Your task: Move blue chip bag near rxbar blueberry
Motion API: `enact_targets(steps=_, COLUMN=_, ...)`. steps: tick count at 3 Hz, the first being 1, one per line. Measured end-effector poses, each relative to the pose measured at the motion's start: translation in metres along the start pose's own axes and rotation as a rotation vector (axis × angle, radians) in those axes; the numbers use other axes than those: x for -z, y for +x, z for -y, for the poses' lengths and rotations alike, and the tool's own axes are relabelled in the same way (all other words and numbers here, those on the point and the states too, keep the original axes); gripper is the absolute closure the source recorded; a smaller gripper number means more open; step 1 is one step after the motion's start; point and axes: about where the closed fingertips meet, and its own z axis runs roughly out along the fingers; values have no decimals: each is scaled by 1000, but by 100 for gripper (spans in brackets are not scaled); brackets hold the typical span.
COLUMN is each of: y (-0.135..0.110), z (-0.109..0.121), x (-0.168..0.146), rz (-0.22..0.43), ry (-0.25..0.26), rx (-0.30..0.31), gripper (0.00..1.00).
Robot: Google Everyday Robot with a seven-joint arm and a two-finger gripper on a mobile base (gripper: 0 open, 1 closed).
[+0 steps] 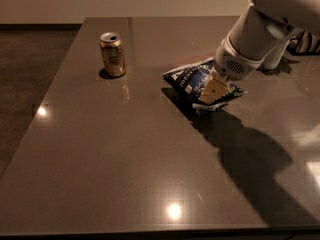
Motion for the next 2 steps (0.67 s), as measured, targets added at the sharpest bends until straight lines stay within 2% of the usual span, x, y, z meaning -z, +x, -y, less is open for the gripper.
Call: enact_targets(steps=2, y=6, z=6, x=-3, rz=3, ry=3, rx=-18, gripper=13)
